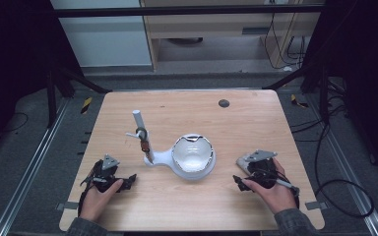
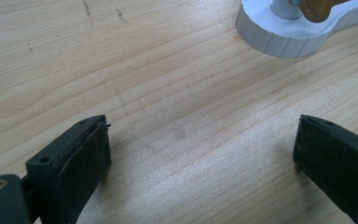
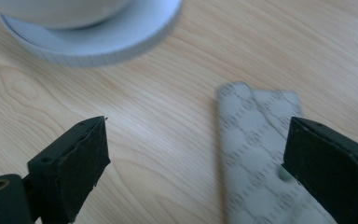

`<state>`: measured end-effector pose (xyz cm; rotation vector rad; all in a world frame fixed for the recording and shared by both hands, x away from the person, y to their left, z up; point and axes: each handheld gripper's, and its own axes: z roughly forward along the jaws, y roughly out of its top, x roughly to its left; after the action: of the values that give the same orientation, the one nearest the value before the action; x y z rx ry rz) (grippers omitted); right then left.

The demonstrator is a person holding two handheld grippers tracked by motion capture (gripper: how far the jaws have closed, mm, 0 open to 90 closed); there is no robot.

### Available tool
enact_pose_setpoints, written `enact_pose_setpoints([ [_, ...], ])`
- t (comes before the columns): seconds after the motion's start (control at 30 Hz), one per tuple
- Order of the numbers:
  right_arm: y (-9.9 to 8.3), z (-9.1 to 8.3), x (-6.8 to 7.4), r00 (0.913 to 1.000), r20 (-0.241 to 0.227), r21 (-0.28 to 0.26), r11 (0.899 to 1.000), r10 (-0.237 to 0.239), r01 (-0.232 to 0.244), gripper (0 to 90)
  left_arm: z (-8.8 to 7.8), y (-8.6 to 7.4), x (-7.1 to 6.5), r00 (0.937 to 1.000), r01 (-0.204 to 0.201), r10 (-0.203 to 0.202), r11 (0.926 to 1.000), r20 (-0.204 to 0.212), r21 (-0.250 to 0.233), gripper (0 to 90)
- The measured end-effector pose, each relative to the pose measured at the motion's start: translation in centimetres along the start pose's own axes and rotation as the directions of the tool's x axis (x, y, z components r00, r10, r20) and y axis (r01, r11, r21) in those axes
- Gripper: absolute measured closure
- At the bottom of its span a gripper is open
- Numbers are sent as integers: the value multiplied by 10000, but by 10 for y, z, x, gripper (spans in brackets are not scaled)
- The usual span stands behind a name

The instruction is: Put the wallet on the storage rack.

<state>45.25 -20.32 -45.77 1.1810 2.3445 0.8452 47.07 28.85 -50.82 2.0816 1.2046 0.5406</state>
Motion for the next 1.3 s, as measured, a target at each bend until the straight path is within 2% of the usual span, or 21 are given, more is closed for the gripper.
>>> enact_pose_setpoints([
  [0.17, -2, -8, -19, 9997, 93, 741, 9970, 221, -227, 102, 0, 0, 0, 10000, -1, 1, 10000, -4, 13, 27],
  [0.3, 0, -10, -30, 9994, 128, 1412, 9894, 316, -330, 115, 1, 0, 1, 10000, 38, -38, 10000, 49, 20, 19],
  [0.4, 2, -8, -39, 9986, -113, 1840, 9817, 518, -488, 136, 1, 1, 1, 10000, 27, -28, 10000, 74, 47, 13],
  [0.47, 4, -5, -43, 9976, -172, 2069, 9764, 666, -616, 140, 1, 1, 1, 10000, 25, -26, 10000, 73, 56, 12],
  [0.67, 7, 5, -49, 9970, -330, 2498, 9664, 701, -597, 149, 1, 1, 1, 10000, 22, -22, 10000, 57, 49, 12],
  [0.77, 4, 11, -49, 9972, -305, 2924, 9546, 683, -565, 128, 1, 1, 1, 10000, 14, -14, 10000, 50, 48, 11],
  [1.0, -2, 18, -55, 9955, -164, 3197, 9439, 930, -829, 162, 1, 1, 1, 10000, 8, -9, 10000, 41, 51, 10],
  [1.17, -6, 18, -56, 9952, -206, 3218, 9430, 961, -844, 161, 1, 1, 1, 10000, 5, -5, 10000, 29, 48, 9],
  [1.2, -8, 19, -56, 9942, -181, 3278, 9400, 1063, -946, 162, 1, 1, 1, 10000, 6, -6, 10000, 36, 37, 9],
  [1.3, -10, 19, -57, 9944, -189, 3284, 9401, 1036, -917, 192, 1, 1, 1, 10000, 0, -1, 10000, 32, 40, 8],
])
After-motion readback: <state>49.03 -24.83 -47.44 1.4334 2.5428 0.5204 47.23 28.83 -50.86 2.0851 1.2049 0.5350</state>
